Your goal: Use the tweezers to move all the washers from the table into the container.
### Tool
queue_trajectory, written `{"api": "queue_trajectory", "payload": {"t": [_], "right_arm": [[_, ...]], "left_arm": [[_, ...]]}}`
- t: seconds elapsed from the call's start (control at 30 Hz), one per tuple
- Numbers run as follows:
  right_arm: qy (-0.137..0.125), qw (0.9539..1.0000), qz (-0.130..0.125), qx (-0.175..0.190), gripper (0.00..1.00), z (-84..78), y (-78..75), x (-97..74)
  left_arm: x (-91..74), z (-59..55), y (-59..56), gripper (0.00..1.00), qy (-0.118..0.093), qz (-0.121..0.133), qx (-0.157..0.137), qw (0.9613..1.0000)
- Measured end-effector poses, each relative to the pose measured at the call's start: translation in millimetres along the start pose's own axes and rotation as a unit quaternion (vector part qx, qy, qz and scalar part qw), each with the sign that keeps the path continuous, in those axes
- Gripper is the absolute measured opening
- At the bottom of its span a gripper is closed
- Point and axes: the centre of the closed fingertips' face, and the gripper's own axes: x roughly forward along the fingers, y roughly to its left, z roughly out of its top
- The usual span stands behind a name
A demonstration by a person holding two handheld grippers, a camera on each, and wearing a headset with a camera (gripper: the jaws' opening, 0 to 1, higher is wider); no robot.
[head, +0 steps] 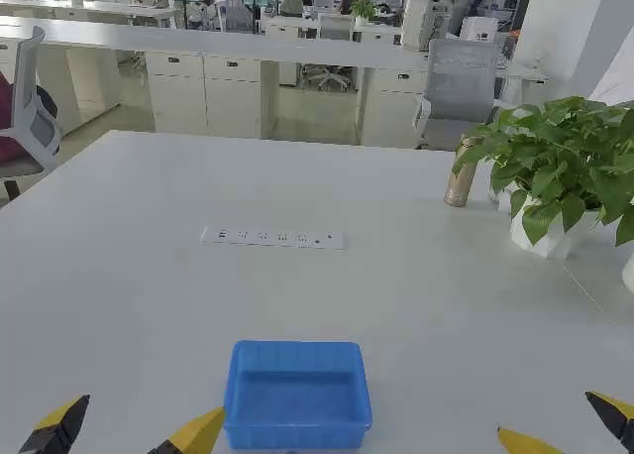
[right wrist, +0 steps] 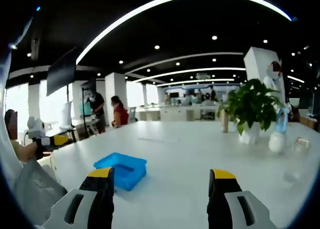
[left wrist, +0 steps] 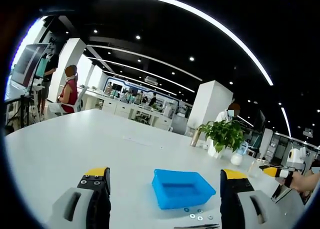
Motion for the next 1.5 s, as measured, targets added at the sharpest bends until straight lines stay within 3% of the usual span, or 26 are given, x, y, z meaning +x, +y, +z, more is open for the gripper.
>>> {"api": "queue_trajectory", "payload": {"t": [1.1,1.5], "right_arm": [[0.015,0.9998,0.004,0.008,0.72,-6.7,0.2,2.2],[0.024,0.9997,0.000,0.007,0.71,-9.6,-0.6,1.8]], "left_arm": [[3.8,-10.2,-0.8,0.87,0.028,-0.011,0.002,0.9996],[3.3,-10.4,0.7,0.87,0.025,-0.008,-0.004,0.9996]]}}
